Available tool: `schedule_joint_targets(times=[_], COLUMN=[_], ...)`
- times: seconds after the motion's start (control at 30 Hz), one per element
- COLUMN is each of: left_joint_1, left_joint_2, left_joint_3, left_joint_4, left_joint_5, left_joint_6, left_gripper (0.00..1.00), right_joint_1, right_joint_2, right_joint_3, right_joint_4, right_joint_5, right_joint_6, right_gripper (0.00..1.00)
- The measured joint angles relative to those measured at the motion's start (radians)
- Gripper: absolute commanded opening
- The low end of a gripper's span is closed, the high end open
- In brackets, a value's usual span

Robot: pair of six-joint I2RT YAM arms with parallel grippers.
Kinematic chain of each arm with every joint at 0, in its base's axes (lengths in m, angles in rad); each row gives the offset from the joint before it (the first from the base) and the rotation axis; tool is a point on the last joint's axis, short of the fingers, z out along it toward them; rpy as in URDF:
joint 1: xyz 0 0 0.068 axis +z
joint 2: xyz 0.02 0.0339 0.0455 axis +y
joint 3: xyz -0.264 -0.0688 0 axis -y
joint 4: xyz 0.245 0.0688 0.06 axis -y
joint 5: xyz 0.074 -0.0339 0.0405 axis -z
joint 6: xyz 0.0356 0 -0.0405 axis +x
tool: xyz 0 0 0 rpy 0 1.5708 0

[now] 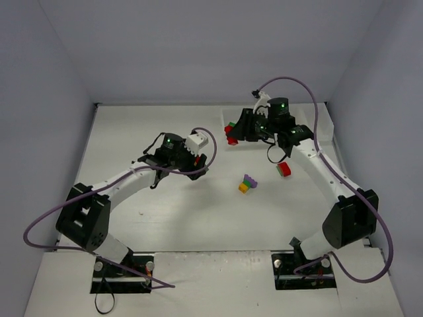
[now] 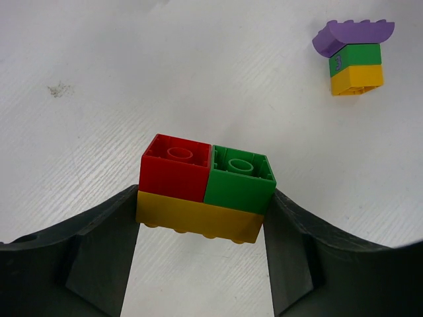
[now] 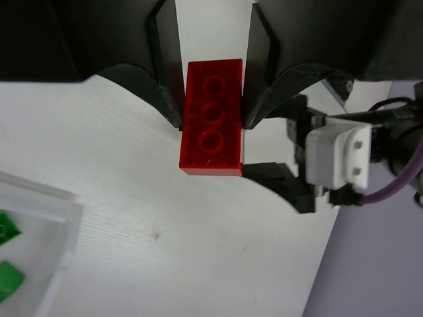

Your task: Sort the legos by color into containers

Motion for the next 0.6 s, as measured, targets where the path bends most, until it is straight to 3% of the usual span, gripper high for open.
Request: schedule_joint_targets(times=[0.17, 0.37, 0.6], left_joint_1=[0.000, 0.000, 0.000], left_joint_2=[-0.046, -0.169, -0.271], left_joint_3=[-0.001, -0.023, -0.085], left_joint_4=[-0.006, 0.032, 0.085], left_joint_5=[-0.014, -0.015, 0.003], left_joint_6=[-0.007, -0.047, -0.111], left_gripper=[0.00, 0.00, 0.00], right_joint_1=[-0.147, -0.373, -0.484], right_joint_2=[0.000, 0.056, 0.189], right_joint_3=[0.001, 0.074, 0.166], right_joint_4=[-0.003, -0.003, 0.011], right_joint_5=[0.083, 0.291, 0.557], right_joint_6=[0.000, -0.010, -0.065], right_gripper=[0.00, 0.00, 0.00])
